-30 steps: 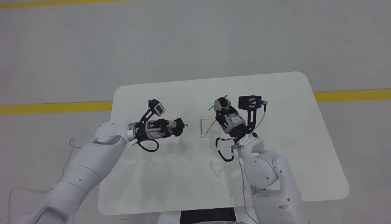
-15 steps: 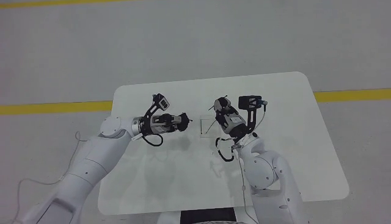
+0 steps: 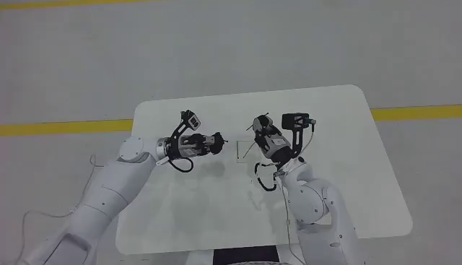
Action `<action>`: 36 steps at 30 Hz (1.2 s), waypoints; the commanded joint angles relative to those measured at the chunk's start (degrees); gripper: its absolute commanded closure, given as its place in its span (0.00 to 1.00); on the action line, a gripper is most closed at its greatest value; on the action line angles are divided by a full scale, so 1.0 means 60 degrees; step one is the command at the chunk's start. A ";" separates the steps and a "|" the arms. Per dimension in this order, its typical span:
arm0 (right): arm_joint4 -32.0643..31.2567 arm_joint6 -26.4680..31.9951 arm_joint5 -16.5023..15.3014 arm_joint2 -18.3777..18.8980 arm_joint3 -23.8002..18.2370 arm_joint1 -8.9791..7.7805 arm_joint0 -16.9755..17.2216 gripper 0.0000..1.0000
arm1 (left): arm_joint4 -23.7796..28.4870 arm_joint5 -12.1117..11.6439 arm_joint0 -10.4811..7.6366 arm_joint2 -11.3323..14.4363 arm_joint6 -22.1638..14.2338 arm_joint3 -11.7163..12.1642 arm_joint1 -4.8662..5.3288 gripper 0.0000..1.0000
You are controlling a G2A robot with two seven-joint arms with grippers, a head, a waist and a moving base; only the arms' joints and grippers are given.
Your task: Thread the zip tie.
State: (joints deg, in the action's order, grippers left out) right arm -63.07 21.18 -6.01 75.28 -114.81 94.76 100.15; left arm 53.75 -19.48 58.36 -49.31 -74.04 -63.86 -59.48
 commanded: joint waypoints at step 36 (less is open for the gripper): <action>-0.2484 -0.0179 0.2507 -0.2280 -0.0985 -0.0549 0.0337 1.00 | 0.0000 0.0000 0.0000 0.0000 0.0000 0.0000 0.0000 1.00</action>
State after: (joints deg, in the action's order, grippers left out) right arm -77.99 20.02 8.82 61.87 -120.67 91.62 102.28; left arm 53.75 -19.48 58.36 -49.31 -74.04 -63.85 -59.48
